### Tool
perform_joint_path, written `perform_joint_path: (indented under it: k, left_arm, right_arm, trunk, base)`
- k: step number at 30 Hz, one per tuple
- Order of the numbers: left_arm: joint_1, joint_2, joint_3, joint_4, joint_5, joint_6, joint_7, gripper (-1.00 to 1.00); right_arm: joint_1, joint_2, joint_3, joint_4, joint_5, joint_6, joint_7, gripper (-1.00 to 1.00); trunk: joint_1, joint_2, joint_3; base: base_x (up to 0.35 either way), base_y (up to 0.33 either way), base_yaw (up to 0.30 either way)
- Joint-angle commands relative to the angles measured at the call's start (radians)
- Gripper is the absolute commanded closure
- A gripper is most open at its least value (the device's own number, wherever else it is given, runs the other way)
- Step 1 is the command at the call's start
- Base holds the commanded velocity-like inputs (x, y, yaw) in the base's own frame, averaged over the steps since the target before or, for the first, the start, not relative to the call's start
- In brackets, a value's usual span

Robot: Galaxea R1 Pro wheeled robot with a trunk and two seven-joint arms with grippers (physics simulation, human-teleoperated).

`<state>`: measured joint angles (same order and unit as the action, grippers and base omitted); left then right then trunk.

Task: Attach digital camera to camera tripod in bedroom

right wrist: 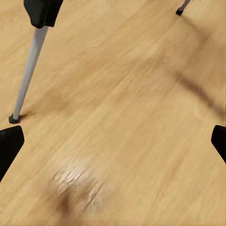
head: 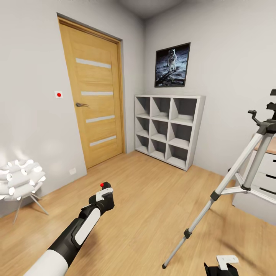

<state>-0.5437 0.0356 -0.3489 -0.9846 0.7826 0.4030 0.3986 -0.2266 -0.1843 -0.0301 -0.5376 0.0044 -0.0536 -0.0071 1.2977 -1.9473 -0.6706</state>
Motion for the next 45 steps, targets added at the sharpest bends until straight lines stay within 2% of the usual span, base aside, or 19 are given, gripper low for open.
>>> perform_joint_path:
  k: [1,45]
  left_arm:
    - [-0.001,0.001,-0.004,-0.002,0.007,0.002,0.007,1.0]
    - [-0.001,0.003,-0.004,0.009,0.006,0.002,0.006,1.0]
  right_arm:
    - [0.0,0.0,-0.002,0.001,0.0,-0.003,-0.001,-1.0]
    - [0.0,0.0,-0.004,0.001,-0.006,0.011,-0.002,-1.0]
  trunk:
    - [-0.004,0.007,0.002]
    - [-0.173,0.315,0.14]
  base:
    - [0.0,0.0,0.0]
    - [0.0,0.0,0.0]
